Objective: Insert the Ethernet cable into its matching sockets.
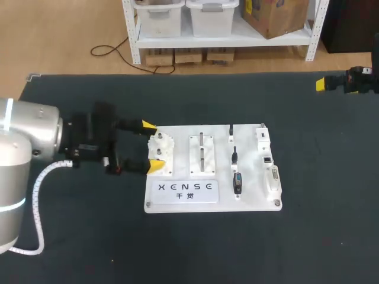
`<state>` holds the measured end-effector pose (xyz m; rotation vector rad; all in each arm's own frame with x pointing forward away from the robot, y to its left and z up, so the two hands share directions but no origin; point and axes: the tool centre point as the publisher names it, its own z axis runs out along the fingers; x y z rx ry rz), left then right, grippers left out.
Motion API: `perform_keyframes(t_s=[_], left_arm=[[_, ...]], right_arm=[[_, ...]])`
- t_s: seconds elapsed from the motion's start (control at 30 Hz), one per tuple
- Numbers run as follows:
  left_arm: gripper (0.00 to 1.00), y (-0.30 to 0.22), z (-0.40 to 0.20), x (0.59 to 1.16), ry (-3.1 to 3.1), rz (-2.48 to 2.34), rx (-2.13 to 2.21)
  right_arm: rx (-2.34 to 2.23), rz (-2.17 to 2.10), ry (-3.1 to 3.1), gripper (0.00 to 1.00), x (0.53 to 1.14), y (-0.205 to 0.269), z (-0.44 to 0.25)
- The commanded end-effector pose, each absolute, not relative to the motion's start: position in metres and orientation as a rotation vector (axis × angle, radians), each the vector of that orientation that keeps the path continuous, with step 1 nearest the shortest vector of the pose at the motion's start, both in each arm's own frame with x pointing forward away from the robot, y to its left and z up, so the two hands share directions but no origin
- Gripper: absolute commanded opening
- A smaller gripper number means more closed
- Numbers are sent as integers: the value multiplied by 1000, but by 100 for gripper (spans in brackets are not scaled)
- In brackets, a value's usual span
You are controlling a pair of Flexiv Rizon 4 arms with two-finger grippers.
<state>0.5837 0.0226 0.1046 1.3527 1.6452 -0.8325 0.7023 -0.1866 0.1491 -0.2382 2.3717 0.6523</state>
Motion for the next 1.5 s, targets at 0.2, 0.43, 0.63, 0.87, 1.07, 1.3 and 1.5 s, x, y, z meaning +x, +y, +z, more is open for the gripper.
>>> perform_keyframes(t_s=[0.2, 0.43, 0.63, 0.87, 1.07, 1.3, 1.5], left_arm=[[100, 8, 88, 613, 1643, -885, 1471], [100, 3, 82, 621, 1648, -863, 1485], [100, 1, 80, 621, 1712, -820, 1467], [100, 1, 80, 621, 1712, -820, 1467], [100, 1, 80, 621, 1712, -820, 1467], [100, 1, 80, 621, 1712, -820, 1467], [100, 1, 80, 621, 1712, -820, 1467]], right_arm=[[-238, 650, 2372, 100, 702, -187, 149], [-238, 650, 2372, 100, 702, -187, 149], [-238, 650, 2372, 100, 702, -187, 149], [-238, 650, 2372, 100, 702, -187, 149], [-295, 620, 2403, 100, 711, -162, 161], [-256, 548, 2528, 100, 708, -108, 174], [-197, 484, 2661, 100, 697, -62, 172]])
